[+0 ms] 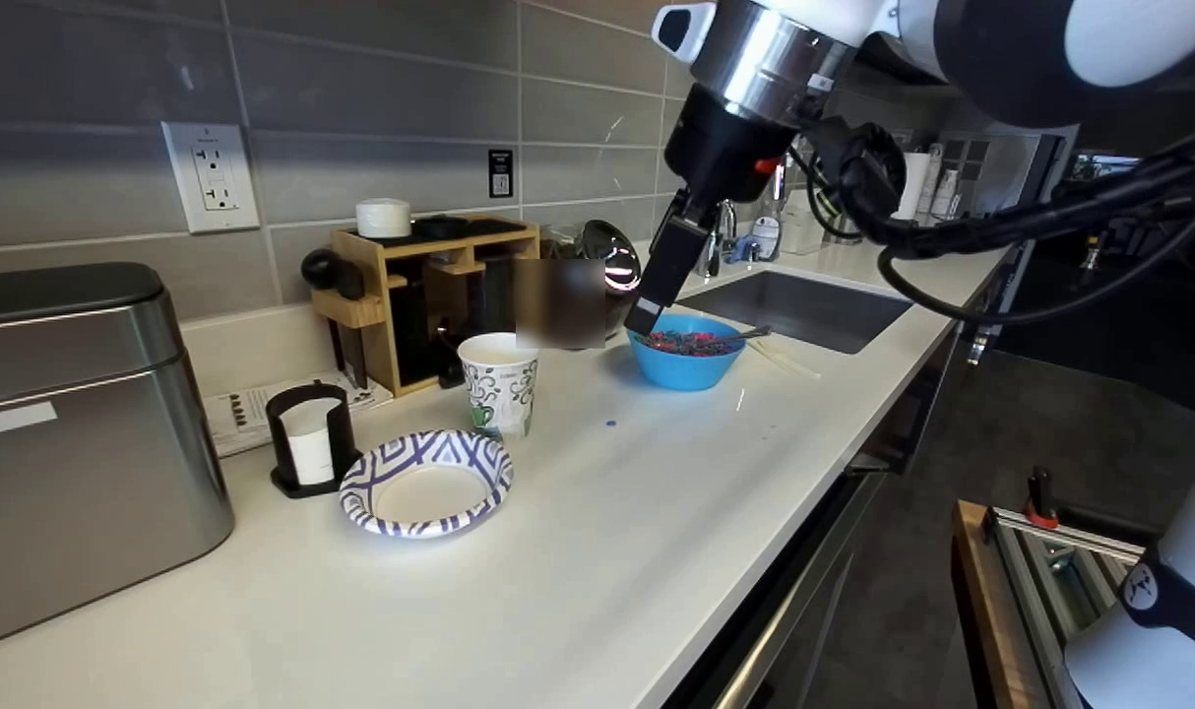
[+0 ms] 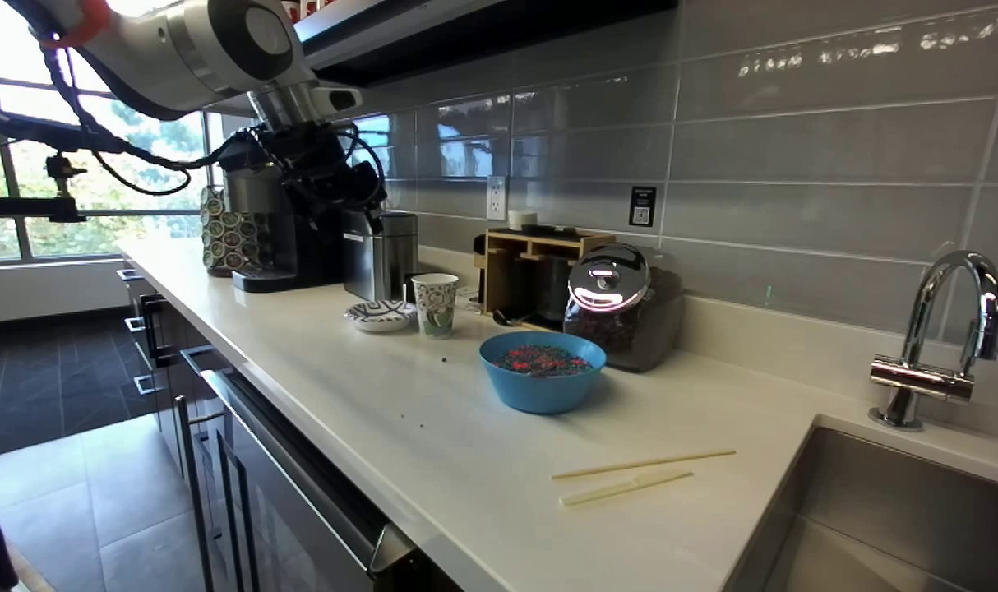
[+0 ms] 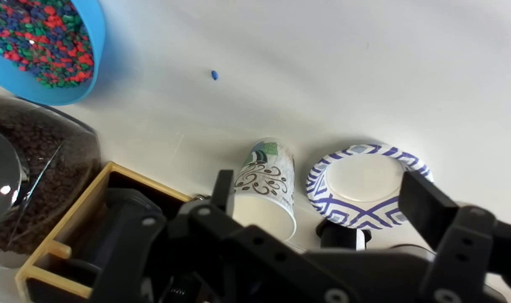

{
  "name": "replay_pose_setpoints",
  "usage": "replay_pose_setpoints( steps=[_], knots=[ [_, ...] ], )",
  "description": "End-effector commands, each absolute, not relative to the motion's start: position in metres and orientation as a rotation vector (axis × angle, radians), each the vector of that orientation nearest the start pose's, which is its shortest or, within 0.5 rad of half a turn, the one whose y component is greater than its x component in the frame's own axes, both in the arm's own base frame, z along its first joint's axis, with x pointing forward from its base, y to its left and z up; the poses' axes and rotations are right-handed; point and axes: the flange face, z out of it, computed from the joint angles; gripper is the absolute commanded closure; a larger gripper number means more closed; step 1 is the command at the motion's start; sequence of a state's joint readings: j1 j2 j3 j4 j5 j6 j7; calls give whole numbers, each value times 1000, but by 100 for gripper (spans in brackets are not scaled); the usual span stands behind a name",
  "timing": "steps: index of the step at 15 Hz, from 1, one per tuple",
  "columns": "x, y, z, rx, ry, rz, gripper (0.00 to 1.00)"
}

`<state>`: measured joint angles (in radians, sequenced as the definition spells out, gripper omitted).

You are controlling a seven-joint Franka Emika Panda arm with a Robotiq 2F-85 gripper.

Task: Place the cup vertically upright

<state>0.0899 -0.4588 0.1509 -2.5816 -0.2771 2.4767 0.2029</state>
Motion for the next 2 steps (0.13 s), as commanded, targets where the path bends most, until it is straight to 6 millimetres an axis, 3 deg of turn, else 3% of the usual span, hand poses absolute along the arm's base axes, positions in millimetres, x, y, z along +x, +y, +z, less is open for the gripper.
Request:
replay_pose_setpoints(
  steps=[1,2],
  knots=[
    [414,104,448,-3252,-366,-637,0],
    [416,103,444,-3254,-365,-622,0]
  ],
)
